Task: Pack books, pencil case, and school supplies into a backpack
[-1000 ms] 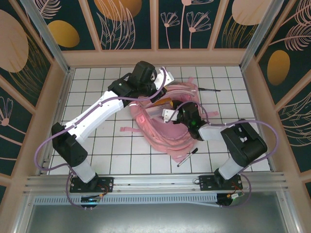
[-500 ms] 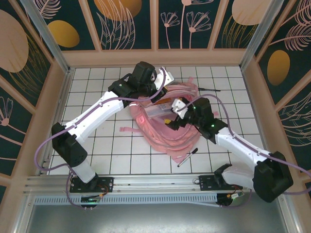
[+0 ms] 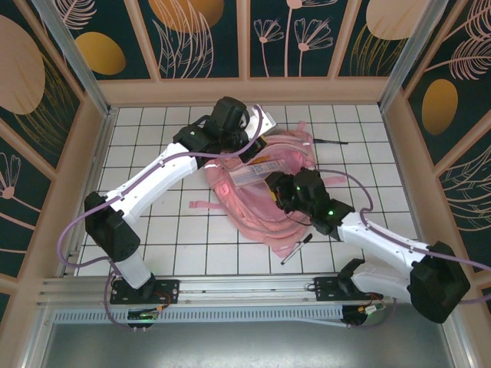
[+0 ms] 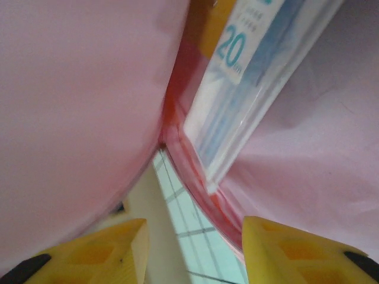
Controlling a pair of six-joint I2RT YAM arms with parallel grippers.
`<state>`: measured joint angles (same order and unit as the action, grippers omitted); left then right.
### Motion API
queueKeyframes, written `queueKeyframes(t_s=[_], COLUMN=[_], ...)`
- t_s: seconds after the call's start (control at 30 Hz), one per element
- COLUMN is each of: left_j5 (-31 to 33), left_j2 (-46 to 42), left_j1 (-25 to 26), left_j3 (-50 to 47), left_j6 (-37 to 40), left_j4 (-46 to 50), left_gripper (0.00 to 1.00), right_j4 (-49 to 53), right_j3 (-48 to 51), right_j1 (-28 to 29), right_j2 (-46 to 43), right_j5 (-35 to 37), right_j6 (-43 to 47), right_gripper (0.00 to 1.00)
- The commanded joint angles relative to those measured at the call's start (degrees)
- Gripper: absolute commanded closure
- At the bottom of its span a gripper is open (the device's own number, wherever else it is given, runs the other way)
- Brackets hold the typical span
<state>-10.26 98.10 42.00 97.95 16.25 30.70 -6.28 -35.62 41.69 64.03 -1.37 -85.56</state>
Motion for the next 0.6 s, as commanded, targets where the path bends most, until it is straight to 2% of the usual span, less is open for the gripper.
queueKeyframes(t_s=[0.0, 0.2, 0.4, 0.57], left_j5=[-3.3, -4.6, -7.2, -8.3], left_j2=[-1.0, -1.0, -2.5, -2.7], left_j1=[0.1, 0.1, 0.1, 0.0], left_j3=[3.1, 2.9, -0.7, -1.4], left_j6=[-2.4, -3.9, -5.4, -5.2], left_j4=[-8.6, -10.1, -15.5, -15.3], left_gripper=[1.0, 1.0, 1.0, 1.0], right_j4=[2.5, -6.1, -29.9, -37.6], right_j3=[-1.8, -2.5, 3.1, 0.8], right_j1=[0.3, -1.0, -4.5, -6.3], right_j2=[3.3, 11.8, 21.1, 27.8], right_j5=[7.2, 9.4, 9.0, 5.0], right_j6=[-18.7, -17.7, -14.7, -14.0], right_gripper=[0.57, 0.6, 0.66, 0.69])
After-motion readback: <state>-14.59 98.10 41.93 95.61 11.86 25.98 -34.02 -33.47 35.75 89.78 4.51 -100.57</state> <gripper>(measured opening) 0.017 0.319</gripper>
